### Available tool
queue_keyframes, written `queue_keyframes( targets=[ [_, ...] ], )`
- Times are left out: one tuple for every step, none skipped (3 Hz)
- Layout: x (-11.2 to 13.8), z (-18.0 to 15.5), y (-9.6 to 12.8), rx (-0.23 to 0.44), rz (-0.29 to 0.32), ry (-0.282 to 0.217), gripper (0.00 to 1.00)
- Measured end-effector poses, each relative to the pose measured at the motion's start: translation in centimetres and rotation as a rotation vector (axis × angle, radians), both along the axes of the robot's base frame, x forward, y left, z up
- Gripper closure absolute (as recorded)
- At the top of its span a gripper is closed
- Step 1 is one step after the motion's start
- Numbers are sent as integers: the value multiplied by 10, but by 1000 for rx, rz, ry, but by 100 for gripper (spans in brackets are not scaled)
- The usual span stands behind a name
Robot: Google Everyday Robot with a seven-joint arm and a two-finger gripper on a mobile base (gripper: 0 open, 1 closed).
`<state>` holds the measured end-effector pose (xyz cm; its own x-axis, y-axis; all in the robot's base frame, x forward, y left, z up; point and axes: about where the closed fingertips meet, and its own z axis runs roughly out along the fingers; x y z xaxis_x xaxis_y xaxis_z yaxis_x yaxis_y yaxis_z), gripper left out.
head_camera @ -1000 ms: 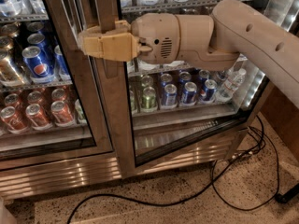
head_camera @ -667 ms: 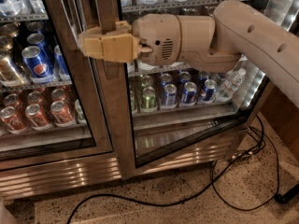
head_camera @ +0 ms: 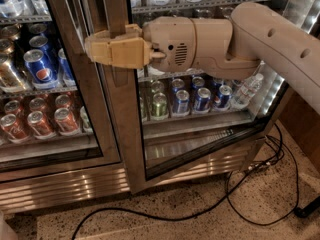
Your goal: Open right fridge door
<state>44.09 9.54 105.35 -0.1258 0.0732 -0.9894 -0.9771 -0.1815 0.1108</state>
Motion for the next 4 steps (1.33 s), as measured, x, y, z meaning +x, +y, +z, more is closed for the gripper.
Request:
queue_keyframes(
  targets=[
    [-4,0,-4,1,-3,10,100],
    [-5,0,-4,1,-3,10,100],
    [-7,1,-4,4,2,17,100],
    [-7,0,-5,4,2,17,100]
  ],
)
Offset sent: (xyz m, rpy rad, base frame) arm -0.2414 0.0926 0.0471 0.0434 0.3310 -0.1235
